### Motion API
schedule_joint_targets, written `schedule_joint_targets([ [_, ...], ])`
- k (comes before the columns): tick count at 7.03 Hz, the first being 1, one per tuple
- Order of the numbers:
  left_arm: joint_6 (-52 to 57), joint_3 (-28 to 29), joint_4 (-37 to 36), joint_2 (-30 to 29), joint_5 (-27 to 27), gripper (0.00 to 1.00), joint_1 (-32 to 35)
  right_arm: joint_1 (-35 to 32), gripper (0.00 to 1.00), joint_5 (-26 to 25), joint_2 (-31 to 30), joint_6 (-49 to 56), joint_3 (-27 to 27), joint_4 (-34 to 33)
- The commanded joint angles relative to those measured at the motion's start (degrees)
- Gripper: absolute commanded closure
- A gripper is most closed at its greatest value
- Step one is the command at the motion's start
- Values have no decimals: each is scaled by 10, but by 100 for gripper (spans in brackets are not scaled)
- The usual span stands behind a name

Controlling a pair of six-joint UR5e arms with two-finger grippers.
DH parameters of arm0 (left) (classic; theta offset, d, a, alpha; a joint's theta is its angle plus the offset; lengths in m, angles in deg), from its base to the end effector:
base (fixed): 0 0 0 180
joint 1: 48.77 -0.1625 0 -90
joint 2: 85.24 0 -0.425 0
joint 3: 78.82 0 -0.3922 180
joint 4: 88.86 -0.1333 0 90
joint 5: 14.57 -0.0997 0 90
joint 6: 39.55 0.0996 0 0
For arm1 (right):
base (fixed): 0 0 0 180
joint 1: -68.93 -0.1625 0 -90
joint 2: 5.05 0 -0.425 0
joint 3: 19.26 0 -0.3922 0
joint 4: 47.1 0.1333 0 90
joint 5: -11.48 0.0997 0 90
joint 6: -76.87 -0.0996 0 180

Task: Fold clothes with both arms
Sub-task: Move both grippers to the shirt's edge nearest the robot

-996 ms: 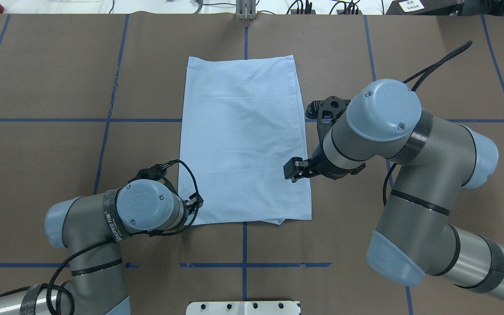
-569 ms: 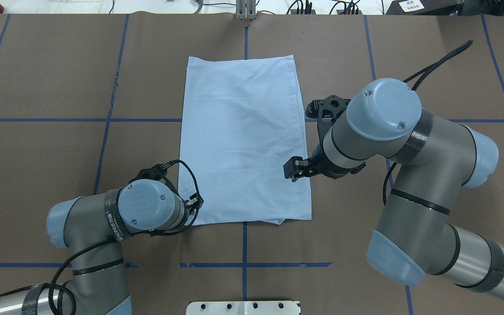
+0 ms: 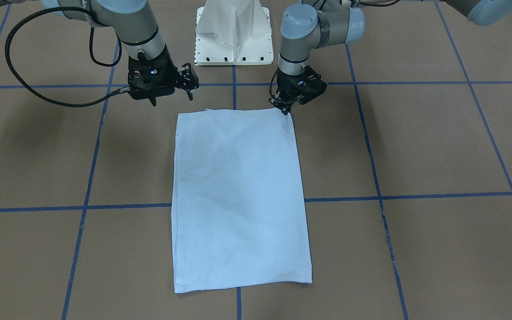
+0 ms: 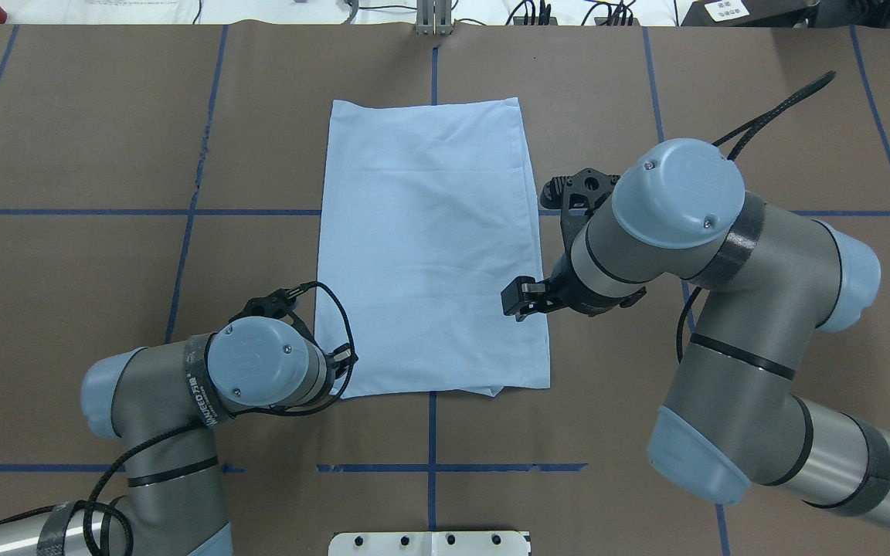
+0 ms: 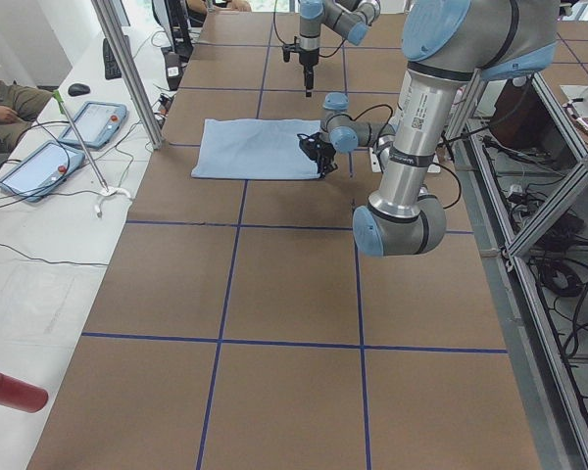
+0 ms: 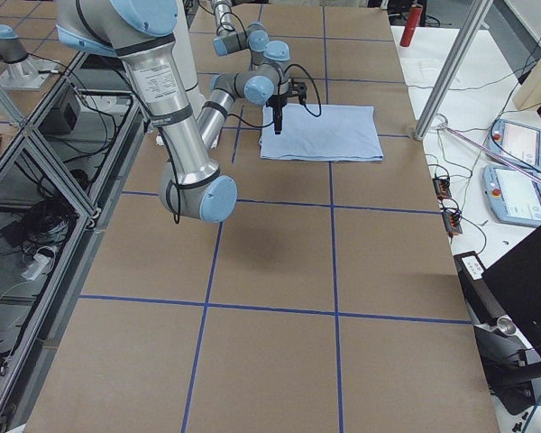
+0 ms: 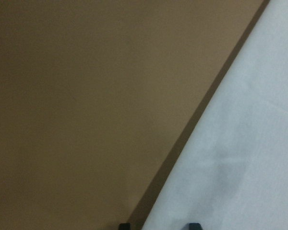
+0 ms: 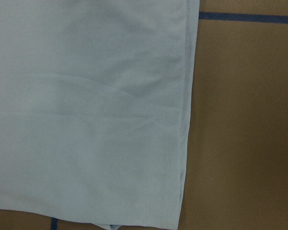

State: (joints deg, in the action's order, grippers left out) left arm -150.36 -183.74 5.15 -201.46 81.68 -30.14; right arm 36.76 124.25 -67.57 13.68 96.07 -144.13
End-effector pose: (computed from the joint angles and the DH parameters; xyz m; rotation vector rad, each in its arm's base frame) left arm 0.5518 -0.3153 0.2849 -0.1203 0.7981 -0.6084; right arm -0.4308 -0.3829 0.2197 0.0607 -0.8704 -0.0712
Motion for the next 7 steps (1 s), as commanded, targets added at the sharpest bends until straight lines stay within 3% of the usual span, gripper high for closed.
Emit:
schedule_joint_targets([
  [1, 4, -8, -1, -1, 0, 100, 0, 0, 0, 1, -1, -1, 1, 0],
  [3, 61, -28, -2, -1, 8, 100, -2, 8, 0, -1, -4, -65, 3, 0],
  [5, 67, -30, -1, -8, 11, 100, -3, 47, 0, -17, -5, -264, 6, 2],
  [7, 76, -27, 5, -11, 10, 100, -3, 135, 0, -139, -21, -431, -1, 58],
])
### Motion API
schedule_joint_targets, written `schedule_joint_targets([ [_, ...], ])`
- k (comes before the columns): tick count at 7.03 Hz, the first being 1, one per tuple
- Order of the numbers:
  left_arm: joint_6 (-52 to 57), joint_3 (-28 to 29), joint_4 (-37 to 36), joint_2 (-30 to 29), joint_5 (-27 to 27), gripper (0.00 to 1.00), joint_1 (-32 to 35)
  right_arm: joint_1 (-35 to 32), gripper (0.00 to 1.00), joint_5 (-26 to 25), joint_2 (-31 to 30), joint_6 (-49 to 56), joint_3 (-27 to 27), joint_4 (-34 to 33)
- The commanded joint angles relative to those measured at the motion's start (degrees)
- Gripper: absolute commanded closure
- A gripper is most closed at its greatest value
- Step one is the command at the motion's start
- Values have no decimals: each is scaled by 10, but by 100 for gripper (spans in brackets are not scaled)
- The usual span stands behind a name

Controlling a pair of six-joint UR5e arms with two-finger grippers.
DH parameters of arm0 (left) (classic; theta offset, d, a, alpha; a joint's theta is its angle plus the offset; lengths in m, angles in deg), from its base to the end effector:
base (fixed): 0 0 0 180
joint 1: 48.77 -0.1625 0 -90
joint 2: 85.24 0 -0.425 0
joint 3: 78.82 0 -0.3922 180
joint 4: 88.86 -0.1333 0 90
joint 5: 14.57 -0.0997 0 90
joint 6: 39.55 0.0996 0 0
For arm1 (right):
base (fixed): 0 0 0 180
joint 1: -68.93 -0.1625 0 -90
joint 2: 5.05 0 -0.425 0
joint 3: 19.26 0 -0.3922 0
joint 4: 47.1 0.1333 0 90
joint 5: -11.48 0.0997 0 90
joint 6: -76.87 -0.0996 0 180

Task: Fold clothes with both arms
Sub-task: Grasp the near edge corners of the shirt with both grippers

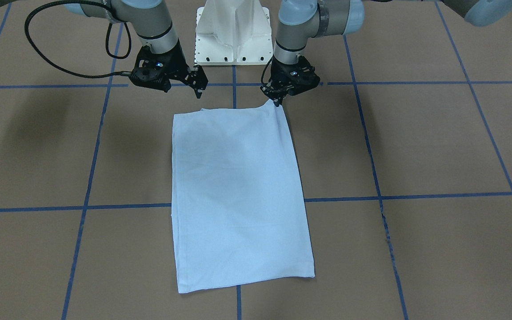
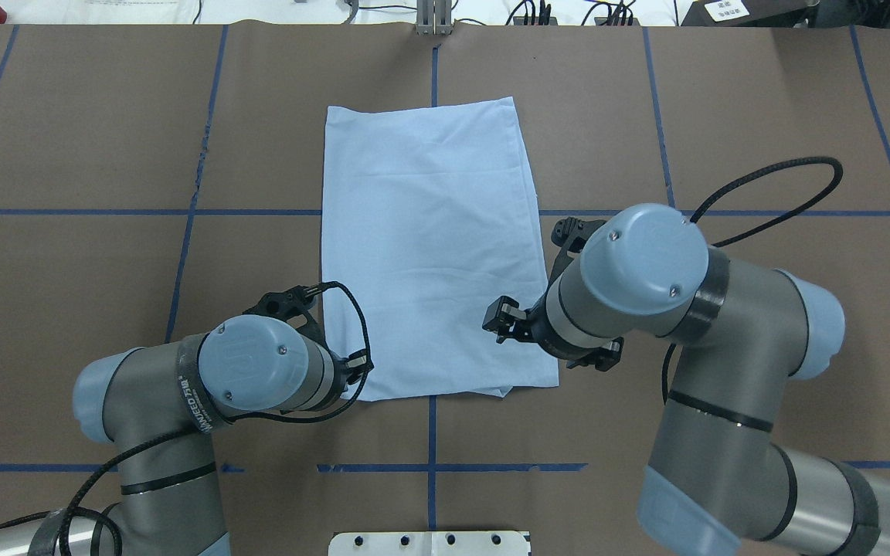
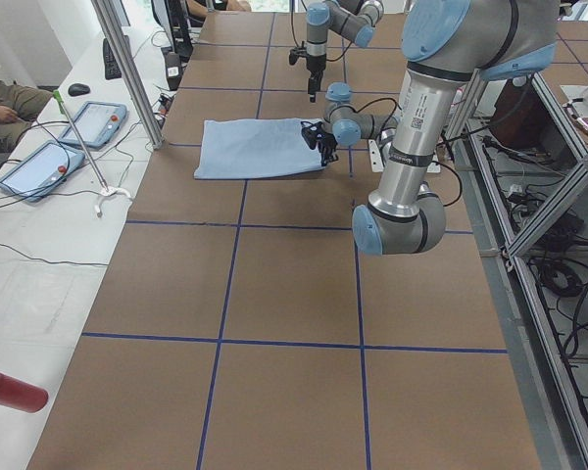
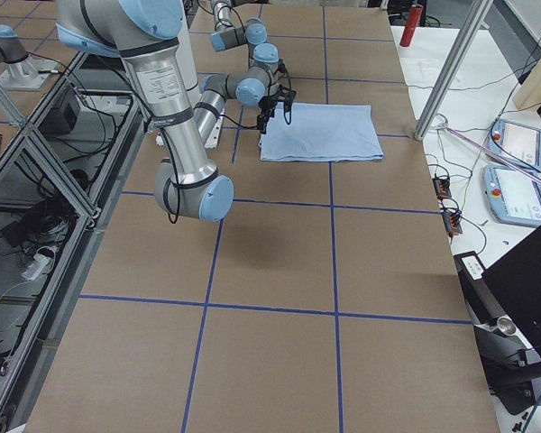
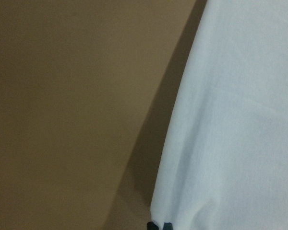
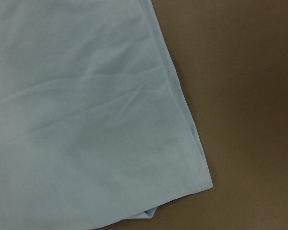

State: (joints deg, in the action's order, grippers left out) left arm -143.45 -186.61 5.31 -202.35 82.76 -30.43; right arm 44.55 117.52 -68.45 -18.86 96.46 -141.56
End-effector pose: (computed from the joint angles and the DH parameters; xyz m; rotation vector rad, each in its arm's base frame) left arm 0.5424 -0.3069 0.2534 -0.0877 0.8678 -0.4722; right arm -0.4736 -0.3308 0.2224 -0.1262 -0.8664 0.3749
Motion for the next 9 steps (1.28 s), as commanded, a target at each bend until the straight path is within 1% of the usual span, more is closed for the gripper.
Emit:
schedule_joint_targets([
  [1, 9, 2, 5, -3, 0, 100, -1, 76, 0, -108, -8, -147, -17, 36],
  [2, 11, 2, 7, -3, 0, 100, -1, 82, 0, -111, -5, -186, -35, 37],
  [6, 11, 3, 7, -4, -1, 100, -1, 73, 0, -119, 34, -196, -119, 45],
  [9, 11, 1, 7, -4, -1, 100, -1, 73, 0, -117, 37, -199, -130, 47],
])
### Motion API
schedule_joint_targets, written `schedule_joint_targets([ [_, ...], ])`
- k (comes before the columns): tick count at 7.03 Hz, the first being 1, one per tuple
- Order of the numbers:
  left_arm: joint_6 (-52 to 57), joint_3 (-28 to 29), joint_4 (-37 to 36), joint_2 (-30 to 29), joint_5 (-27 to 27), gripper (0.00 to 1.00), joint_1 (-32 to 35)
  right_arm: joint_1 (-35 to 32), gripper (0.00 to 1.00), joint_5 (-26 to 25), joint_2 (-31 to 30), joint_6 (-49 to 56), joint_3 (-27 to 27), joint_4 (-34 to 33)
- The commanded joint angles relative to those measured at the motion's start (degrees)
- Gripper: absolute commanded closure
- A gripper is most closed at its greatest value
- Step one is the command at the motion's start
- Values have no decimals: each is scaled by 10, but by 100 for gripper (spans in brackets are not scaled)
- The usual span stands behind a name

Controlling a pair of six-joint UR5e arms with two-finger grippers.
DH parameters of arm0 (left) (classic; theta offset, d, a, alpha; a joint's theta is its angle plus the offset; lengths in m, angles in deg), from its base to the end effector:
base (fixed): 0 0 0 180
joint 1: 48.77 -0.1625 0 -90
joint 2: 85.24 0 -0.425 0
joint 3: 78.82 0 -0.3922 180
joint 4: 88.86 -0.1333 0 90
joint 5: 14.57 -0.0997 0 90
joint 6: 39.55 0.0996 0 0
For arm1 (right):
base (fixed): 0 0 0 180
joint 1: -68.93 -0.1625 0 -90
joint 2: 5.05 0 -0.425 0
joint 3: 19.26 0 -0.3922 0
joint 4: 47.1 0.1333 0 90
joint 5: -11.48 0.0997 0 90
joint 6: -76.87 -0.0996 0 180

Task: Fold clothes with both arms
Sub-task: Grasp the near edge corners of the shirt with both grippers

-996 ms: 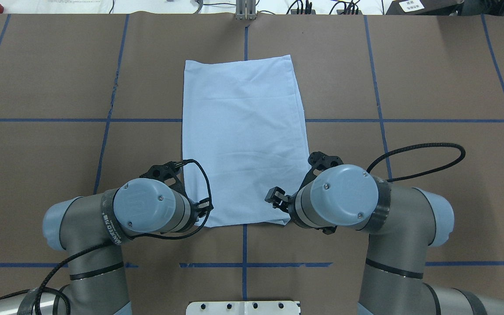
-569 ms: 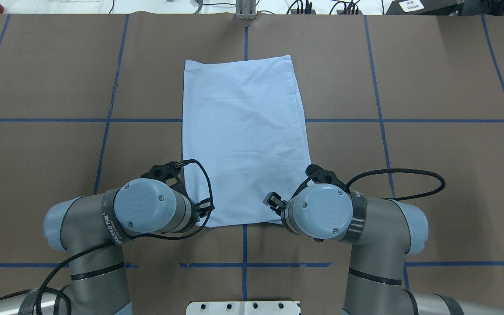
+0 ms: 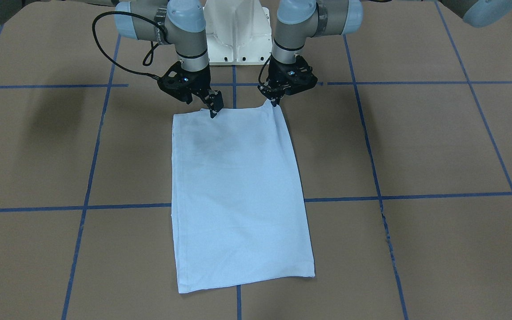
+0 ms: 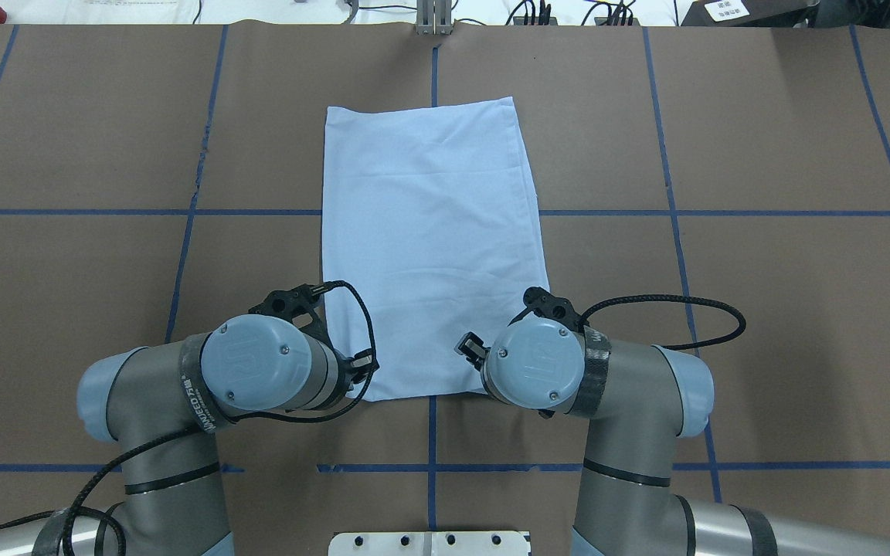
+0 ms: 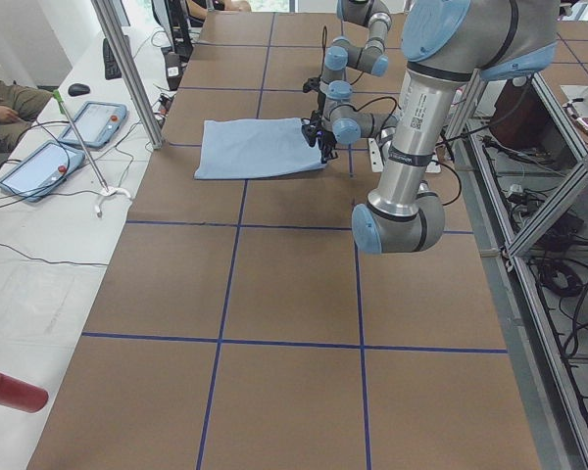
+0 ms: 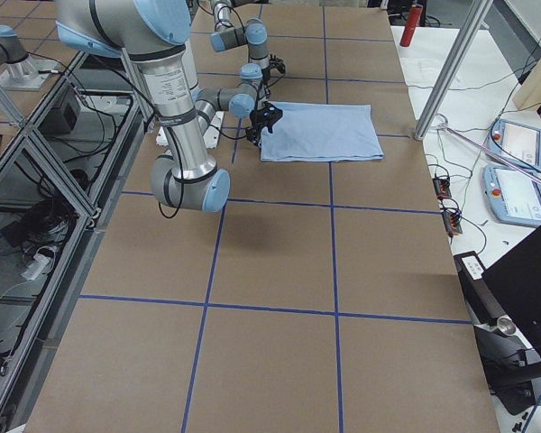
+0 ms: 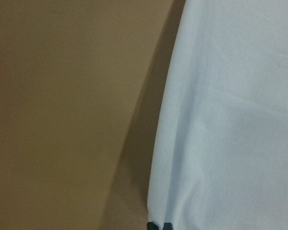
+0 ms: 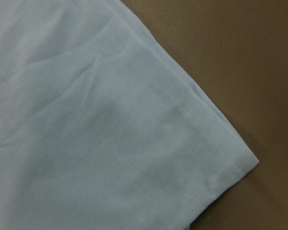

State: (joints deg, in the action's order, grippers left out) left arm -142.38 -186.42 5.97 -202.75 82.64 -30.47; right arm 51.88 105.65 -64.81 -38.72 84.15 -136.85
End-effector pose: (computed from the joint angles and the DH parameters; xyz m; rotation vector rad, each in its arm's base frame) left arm 0.5440 -0.3071 0.2489 -0.0768 0.8831 -0.4529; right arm -0.5735 -0.3077 0.2614 -0.1286 -0.7743 0.6787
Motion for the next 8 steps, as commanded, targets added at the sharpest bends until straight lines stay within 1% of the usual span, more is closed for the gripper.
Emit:
schedule_joint_targets([
  [1, 0, 0, 0, 0, 0, 100, 0, 0, 0, 3, 1, -1, -14, 0],
  [8, 8, -1, -1, 1, 0, 100, 1, 3, 0, 6, 1, -1, -24, 0],
])
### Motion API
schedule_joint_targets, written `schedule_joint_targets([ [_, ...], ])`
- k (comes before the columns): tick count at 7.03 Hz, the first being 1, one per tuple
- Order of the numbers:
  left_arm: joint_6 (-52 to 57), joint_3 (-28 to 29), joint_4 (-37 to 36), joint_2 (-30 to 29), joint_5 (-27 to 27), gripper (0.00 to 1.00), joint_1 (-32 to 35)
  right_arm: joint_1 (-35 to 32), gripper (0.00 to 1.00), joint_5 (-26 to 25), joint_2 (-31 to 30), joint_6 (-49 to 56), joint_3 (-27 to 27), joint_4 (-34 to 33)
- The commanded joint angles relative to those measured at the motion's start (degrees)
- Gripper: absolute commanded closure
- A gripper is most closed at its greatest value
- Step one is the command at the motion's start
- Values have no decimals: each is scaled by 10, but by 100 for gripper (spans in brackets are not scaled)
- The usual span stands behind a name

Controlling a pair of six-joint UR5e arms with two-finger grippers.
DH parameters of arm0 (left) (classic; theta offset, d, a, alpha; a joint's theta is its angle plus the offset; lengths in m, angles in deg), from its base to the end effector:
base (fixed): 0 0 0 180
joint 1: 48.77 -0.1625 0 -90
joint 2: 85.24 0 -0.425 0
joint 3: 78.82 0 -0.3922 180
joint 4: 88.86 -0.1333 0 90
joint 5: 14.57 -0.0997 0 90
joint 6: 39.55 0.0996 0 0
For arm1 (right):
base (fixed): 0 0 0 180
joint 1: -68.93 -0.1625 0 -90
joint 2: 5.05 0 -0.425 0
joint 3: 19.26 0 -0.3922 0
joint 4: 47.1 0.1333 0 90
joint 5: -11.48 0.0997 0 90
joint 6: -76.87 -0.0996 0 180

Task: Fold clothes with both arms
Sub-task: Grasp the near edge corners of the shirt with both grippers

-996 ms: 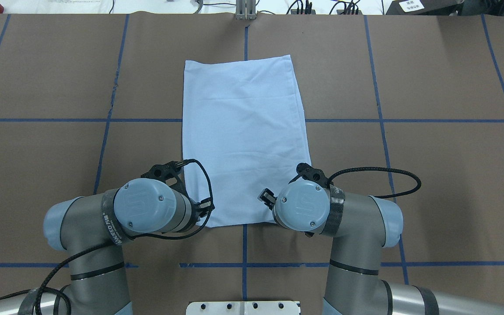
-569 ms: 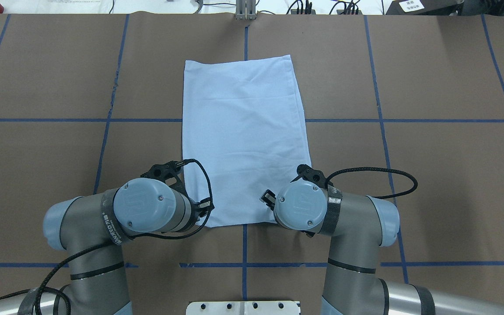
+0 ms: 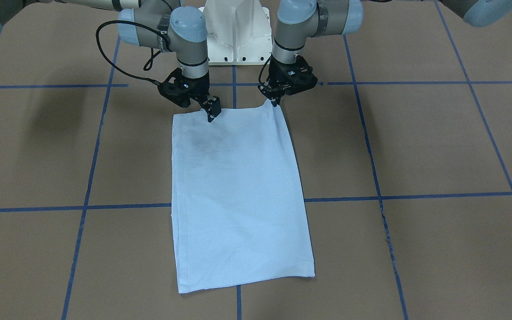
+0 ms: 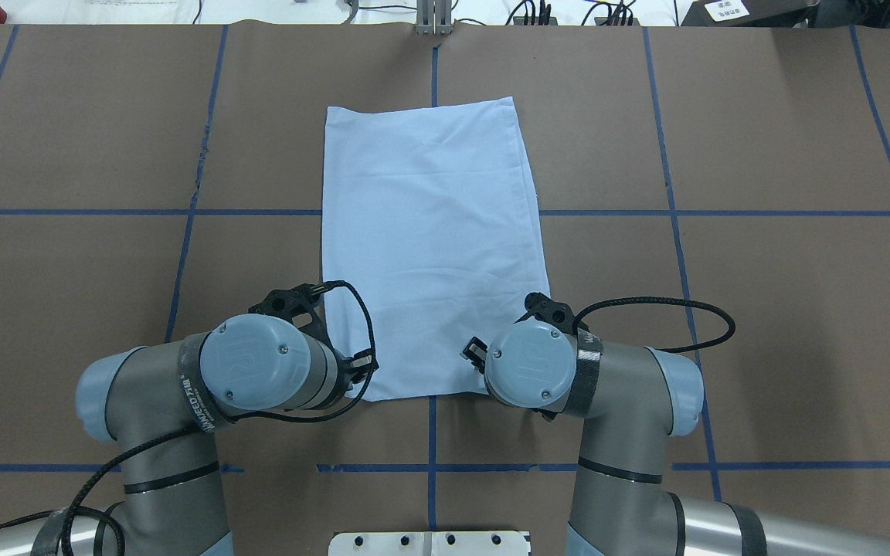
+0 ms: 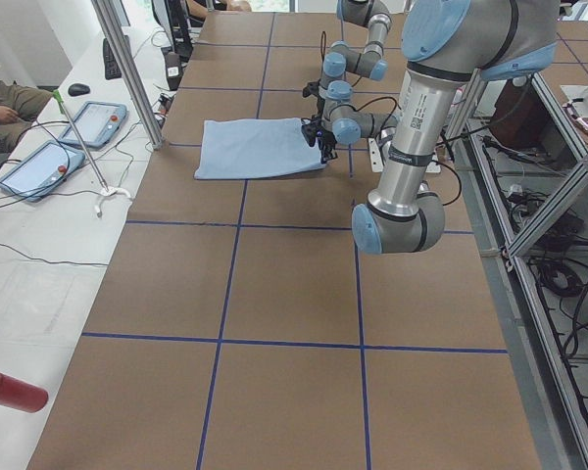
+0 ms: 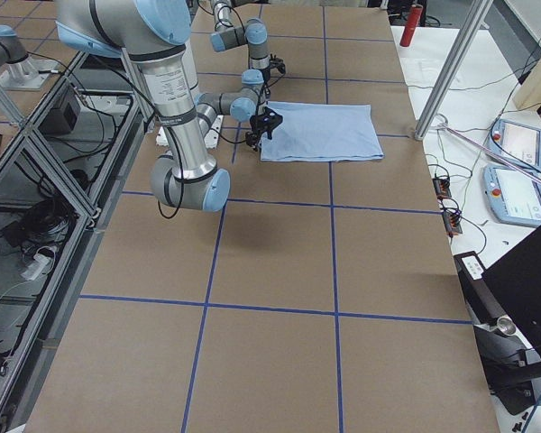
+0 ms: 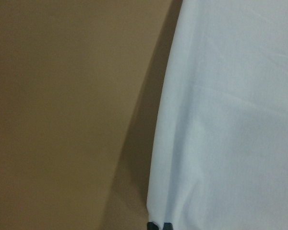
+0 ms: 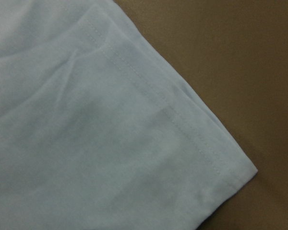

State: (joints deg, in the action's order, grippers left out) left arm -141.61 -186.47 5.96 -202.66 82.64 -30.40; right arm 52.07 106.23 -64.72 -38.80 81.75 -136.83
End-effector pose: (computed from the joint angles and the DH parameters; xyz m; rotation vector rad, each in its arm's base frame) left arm 0.5432 -0.3077 0.2495 -0.0704 0.8824 -0.4416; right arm -0.5853 -0.3081 0.2783 -0.1375 -0.7323 0.6784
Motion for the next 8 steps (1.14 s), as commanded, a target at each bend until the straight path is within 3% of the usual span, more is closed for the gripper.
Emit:
schedule_joint_targets([
  [1, 0, 0, -1, 0, 0, 100, 0, 2, 0, 0, -2, 0, 0, 0],
  [2, 0, 0, -1, 0, 0, 100, 0, 3, 1, 0, -3, 1, 0, 0],
  [3, 0, 0, -1, 0, 0, 100, 0, 5, 8, 0, -4, 0, 0, 0],
  [6, 0, 0, -2, -1, 0, 100, 0, 5, 10, 0, -5, 2, -2, 0],
  [8, 0, 0, -2, -1, 0, 100, 0, 5, 46, 0, -3, 1, -1, 0],
])
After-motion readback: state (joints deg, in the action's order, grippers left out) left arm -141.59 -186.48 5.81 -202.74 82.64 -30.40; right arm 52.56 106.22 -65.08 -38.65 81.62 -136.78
